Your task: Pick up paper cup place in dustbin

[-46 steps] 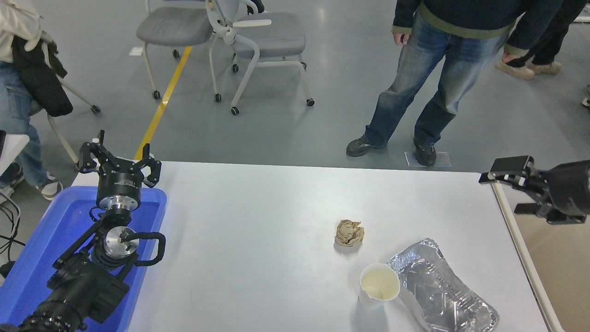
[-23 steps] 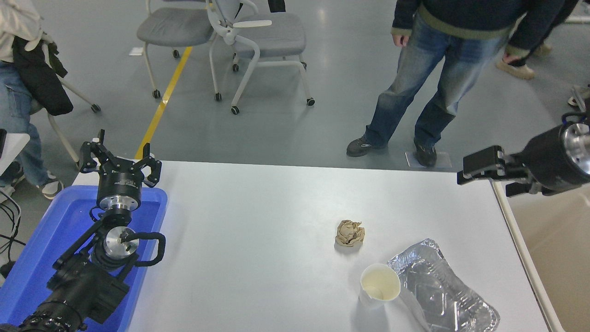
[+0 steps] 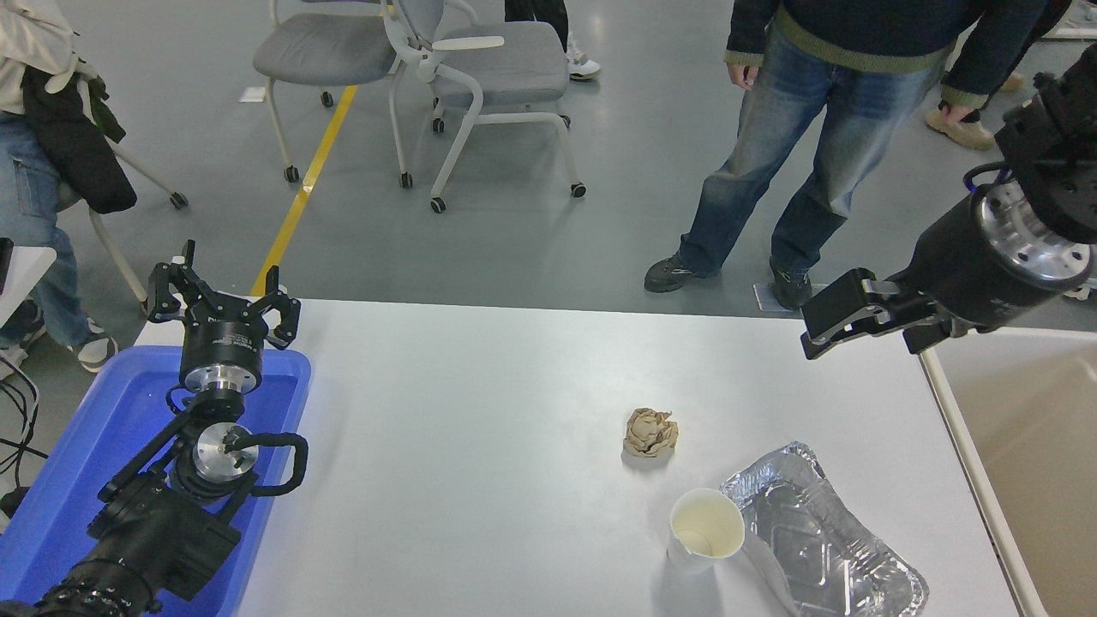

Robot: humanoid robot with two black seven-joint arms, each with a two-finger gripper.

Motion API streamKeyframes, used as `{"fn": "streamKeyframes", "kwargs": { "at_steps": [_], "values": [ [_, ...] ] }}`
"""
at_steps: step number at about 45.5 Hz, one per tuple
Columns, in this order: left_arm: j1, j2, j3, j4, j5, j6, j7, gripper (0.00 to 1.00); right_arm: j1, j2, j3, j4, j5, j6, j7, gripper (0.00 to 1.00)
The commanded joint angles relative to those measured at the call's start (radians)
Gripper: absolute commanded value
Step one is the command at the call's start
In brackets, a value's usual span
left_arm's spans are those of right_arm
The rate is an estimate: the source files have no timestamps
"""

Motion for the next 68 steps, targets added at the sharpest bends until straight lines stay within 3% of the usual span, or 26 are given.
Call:
{"fn": "streamKeyframes", "kwargs": {
  "at_steps": [1, 17, 45, 68],
  "values": [
    [-0.001, -0.001, 0.0, -0.001, 0.0, 0.0, 0.0, 0.99, 0.016, 0.06, 0.023, 0.001, 0.027, 0.025, -0.001, 1.0],
    [0.001, -0.001, 0.0, 0.0, 0.0, 0.002, 0.0, 0.99, 0.017, 0.087, 0.035, -0.001, 0.105, 0.024, -0.001, 1.0],
    [-0.001, -0.001, 0.0, 0.0, 0.0, 0.002, 0.0, 0.99, -0.28, 0.217, 0.058, -0.157, 0.091, -0.13, 0.001, 1.0],
    [-0.001, -0.001, 0.002, 0.005, 0.0, 0.002, 0.0, 0.99, -0.412, 0.191, 0.055, -0.137, 0.071, -0.148, 0.008, 1.0]
  ]
}}
